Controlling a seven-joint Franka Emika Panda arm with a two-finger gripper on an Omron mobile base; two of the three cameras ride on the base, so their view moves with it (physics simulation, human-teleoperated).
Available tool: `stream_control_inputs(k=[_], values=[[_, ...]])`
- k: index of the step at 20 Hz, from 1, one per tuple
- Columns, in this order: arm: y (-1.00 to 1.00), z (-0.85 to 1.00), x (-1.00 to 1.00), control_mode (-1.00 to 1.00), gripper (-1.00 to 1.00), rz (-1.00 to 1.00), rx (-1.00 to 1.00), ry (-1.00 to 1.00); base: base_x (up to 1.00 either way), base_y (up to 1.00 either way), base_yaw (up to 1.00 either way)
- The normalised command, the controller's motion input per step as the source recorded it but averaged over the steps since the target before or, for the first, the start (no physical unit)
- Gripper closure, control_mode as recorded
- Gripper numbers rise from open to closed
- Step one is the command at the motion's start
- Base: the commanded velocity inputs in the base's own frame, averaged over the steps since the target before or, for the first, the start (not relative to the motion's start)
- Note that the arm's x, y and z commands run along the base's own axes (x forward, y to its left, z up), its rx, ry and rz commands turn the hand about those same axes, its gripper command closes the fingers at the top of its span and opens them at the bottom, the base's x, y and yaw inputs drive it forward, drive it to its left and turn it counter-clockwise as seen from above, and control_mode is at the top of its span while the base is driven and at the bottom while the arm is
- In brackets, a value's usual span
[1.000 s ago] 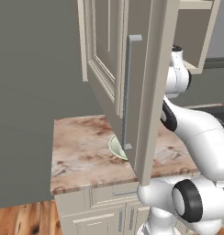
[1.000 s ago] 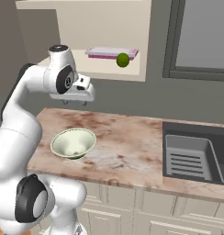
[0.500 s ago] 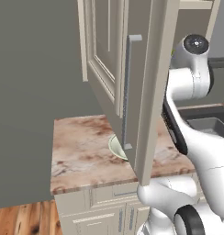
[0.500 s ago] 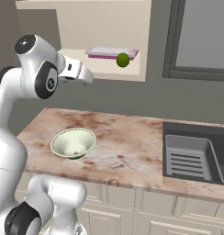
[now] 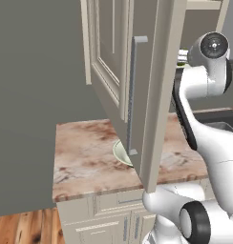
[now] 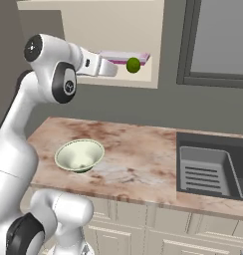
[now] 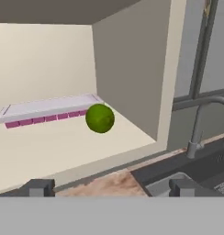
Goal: Pick the lime from the cabinet and place it in the bowl. Then pick the bowl and place it in the sink. Then turn on the sink facuet.
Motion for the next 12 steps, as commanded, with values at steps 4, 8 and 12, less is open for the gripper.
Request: stream_control_inputs(k=[4, 8, 12], values=[[-0.09, -0.01, 0.48, -1.0, -1.0, -0.01, 0.01, 0.12, 0.0, 0.0, 0.0], [0.0, 0.0, 0.46, -1.0, -1.0, 0.0, 0.0, 0.13, 0.0, 0.0, 0.0], [0.0, 0.0, 0.47, -1.0, -1.0, 0.0, 0.0, 0.08, 0.0, 0.0, 0.0]])
